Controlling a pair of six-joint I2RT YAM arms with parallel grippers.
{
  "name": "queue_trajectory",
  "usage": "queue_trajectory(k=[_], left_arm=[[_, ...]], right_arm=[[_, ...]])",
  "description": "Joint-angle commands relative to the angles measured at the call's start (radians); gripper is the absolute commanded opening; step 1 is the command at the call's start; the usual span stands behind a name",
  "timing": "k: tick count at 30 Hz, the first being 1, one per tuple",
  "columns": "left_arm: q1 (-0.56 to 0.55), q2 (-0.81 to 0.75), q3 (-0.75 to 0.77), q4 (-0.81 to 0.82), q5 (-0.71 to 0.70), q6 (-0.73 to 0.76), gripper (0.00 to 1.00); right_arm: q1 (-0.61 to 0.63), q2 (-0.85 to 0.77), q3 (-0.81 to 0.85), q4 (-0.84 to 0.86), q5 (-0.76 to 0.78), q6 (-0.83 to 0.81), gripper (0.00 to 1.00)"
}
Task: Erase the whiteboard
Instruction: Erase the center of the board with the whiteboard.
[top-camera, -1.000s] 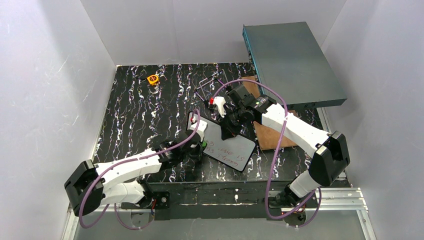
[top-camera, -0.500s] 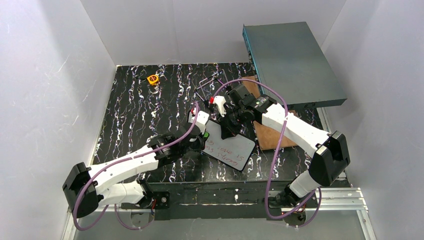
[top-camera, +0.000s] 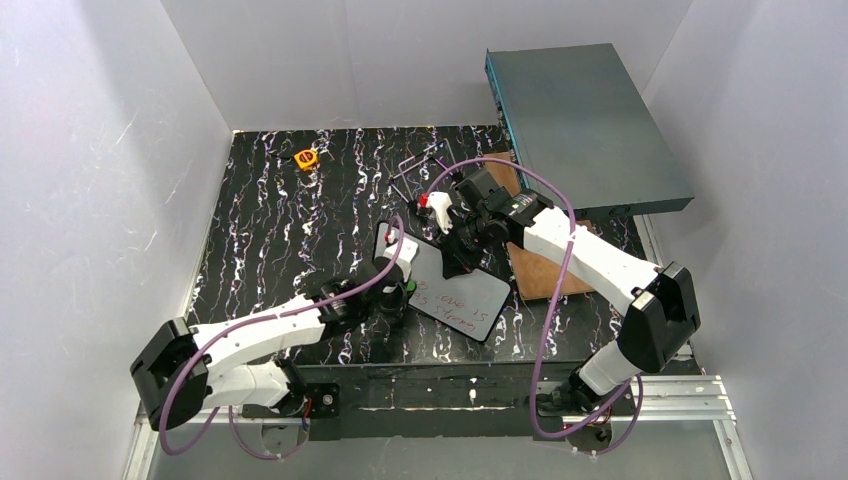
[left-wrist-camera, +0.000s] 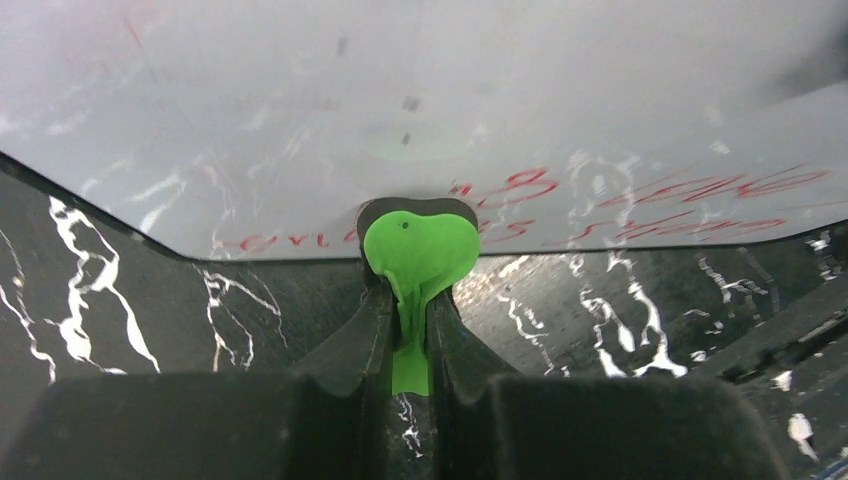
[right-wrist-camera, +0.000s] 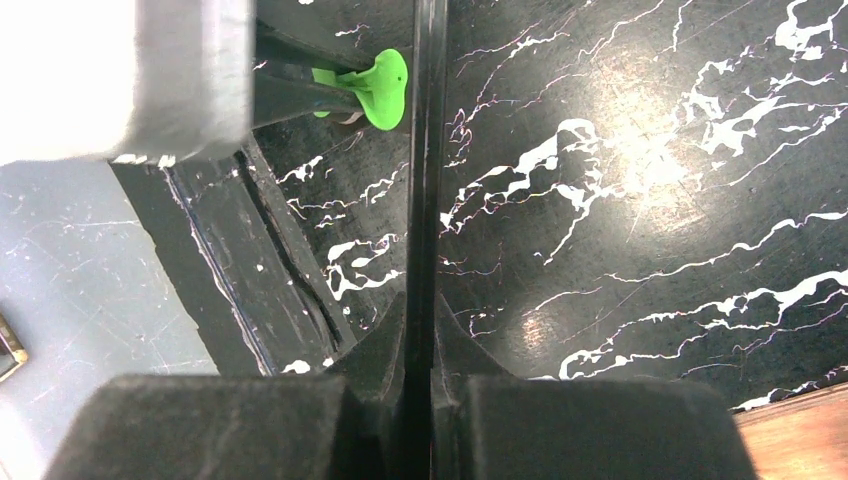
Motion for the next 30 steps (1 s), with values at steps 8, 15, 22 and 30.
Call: queue_trajectory(k=[8,15,22,30], left_arm=[[0.002,-0.051,0.202,0.01,-0.018,0.085,0.0],[0.002,-0.056,0.082,0.029,0.005,0.02,0.0],[-0.001,-0.05,-0.04,0.067,0.021,-0.043,0.0],[-0.003,-0.034,-0.017,0.067,0.037,-0.034,0.0]], right_arm=[[0.023,-0.019,0.001,0.037,-0.113,-0.041,0.01],[0.024,-0.022,0.0,0.036,-0.112,-0.041,0.01],[0.023,-0.017,0.002,0.035,-0.112,-0.04,0.01],[0.024,-0.015,0.002,0.034,-0.112,-0.041,0.01]])
